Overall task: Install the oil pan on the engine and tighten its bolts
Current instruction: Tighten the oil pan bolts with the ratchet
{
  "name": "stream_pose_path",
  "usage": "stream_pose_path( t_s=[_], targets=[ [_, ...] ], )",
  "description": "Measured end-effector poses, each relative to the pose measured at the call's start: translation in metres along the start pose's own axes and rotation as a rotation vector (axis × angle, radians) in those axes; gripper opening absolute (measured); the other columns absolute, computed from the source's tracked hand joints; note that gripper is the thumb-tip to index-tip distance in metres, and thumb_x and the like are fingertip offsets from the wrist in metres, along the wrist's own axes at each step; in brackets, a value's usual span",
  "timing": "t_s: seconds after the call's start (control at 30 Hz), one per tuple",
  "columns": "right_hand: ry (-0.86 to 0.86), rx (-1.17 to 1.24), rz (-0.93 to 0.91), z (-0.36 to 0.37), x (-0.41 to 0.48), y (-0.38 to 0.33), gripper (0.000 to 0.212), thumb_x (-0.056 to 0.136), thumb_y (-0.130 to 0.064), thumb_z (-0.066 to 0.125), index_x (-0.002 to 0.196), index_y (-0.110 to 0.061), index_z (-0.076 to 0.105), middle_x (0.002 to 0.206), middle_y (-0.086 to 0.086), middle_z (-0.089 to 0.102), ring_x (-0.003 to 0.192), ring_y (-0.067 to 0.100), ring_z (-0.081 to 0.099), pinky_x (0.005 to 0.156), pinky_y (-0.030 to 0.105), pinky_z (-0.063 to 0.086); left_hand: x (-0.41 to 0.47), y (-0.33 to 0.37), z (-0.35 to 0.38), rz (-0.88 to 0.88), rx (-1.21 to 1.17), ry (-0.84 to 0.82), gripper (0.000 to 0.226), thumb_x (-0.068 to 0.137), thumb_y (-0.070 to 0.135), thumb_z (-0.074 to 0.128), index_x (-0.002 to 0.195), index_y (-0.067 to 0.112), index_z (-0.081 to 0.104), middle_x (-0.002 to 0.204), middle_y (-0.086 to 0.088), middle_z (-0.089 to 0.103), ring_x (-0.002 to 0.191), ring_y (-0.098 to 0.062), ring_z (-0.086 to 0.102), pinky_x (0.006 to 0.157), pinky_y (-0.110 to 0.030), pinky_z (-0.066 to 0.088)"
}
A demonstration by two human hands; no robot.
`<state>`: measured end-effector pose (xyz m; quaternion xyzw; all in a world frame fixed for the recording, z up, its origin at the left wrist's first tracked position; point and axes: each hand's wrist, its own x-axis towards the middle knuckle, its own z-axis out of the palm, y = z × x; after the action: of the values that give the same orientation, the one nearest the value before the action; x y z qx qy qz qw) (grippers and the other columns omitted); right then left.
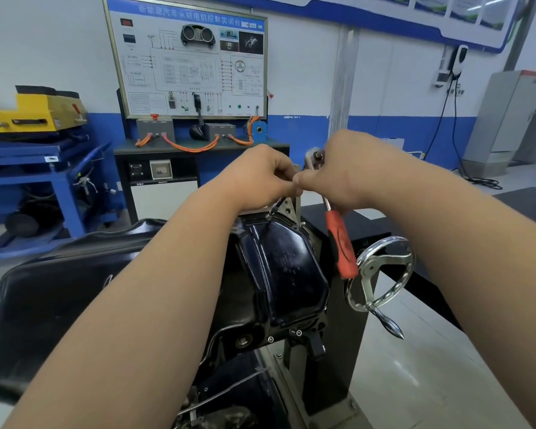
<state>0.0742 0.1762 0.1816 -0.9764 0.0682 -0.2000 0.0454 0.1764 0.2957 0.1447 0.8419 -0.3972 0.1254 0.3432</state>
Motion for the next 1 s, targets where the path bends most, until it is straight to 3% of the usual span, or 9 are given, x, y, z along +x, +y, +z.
stream_pose_path(
  t_s=[0.2,0.3,0.4,0.47,0.53,0.63,0.7,0.87,1.0],
  targets=[
    [0.054,-0.428,-0.185,-0.007,-0.003,-0.003,0.015,0.084,-0.008,0.051,0.082,-0.021,0.043,0.069,0.001,0.039,0.057,0.021,0.035,0.055,0.03,0.037,0.001,-0.002,-0.002,-0.041,-0.012,-0.087,0.02,0.076,0.021,0.077,0.067,0.037,0.069,0.075,0.009,0.071,0.073,-0.006,0.064,0.07,-0.02,0.048],
    [-0.011,-0.3,-0.16,-0.006,-0.002,-0.005,0.029,0.093,-0.031,0.049,0.069,-0.017,0.043,0.065,0.001,0.041,0.054,0.015,0.037,0.047,0.027,0.027,-0.001,-0.002,-0.004,-0.068,-0.089,-0.066,0.017,0.075,0.019,0.076,0.067,0.032,0.069,0.056,0.017,0.062,0.045,0.003,0.051,0.045,-0.008,0.037],
    [-0.11,-0.071,-0.072,-0.005,0.0,-0.009,0.044,0.098,-0.04,0.036,0.062,-0.016,0.042,0.057,0.004,0.055,0.05,0.017,0.05,0.047,0.026,0.031,-0.001,-0.008,-0.01,-0.174,-0.154,0.0,0.013,0.073,0.021,0.075,0.064,0.027,0.067,0.05,0.016,0.056,0.037,0.0,0.04,0.036,-0.012,0.03],
    [-0.076,-0.046,-0.069,-0.004,0.003,-0.01,0.037,0.096,-0.029,0.038,0.062,-0.015,0.04,0.065,0.005,0.054,0.059,0.02,0.05,0.051,0.027,0.036,0.005,-0.016,-0.017,-0.361,-0.429,0.134,0.008,0.079,0.024,0.068,0.072,0.022,0.066,0.058,0.007,0.054,0.036,-0.005,0.031,0.034,-0.018,0.025],
    [-0.032,0.001,-0.063,0.0,0.003,-0.009,0.027,0.089,-0.014,0.042,0.062,-0.014,0.04,0.066,0.005,0.049,0.058,0.02,0.043,0.049,0.027,0.033,0.011,-0.028,-0.026,-0.617,-0.946,0.3,0.021,0.09,0.028,0.058,0.073,0.015,0.057,0.058,0.004,0.043,0.035,-0.005,0.024,0.031,-0.016,0.018],
    [0.01,0.15,-0.014,0.008,0.005,-0.004,0.012,0.083,-0.01,0.047,0.081,-0.009,0.059,0.084,0.008,0.061,0.074,0.024,0.056,0.06,0.029,0.047,0.009,-0.044,-0.032,-0.911,-1.691,0.482,0.036,0.098,0.036,0.044,0.07,0.012,0.049,0.047,0.003,0.034,0.034,-0.005,0.026,0.029,-0.014,0.015],
    [0.021,0.235,0.009,0.01,0.006,0.0,0.016,0.083,-0.013,0.051,0.092,-0.013,0.064,0.093,0.005,0.064,0.085,0.025,0.059,0.069,0.03,0.05,0.008,-0.049,-0.028,-1.023,-1.877,0.509,0.038,0.101,0.035,0.035,0.077,0.009,0.049,0.049,-0.003,0.04,0.041,-0.007,0.031,0.029,-0.015,0.016],
    [0.269,0.411,0.028,-0.011,0.011,0.003,0.02,0.079,-0.015,0.051,0.073,-0.032,0.058,0.081,-0.011,0.059,0.075,0.014,0.056,0.054,0.022,0.041,0.01,-0.047,-0.018,-1.028,-1.817,0.214,0.05,0.101,0.045,0.023,0.073,0.01,0.046,0.047,0.0,0.035,0.03,-0.01,0.033,0.026,-0.015,0.013],
    [0.298,0.335,-0.021,0.0,0.018,-0.013,0.02,0.08,-0.018,0.048,0.078,-0.035,0.059,0.078,-0.008,0.061,0.072,0.016,0.058,0.059,0.027,0.045,0.008,-0.042,-0.013,-0.947,-1.635,0.037,0.057,0.097,0.051,0.015,0.067,0.014,0.045,0.046,0.005,0.028,0.03,-0.009,0.023,0.033,-0.012,0.011]
  ],
)
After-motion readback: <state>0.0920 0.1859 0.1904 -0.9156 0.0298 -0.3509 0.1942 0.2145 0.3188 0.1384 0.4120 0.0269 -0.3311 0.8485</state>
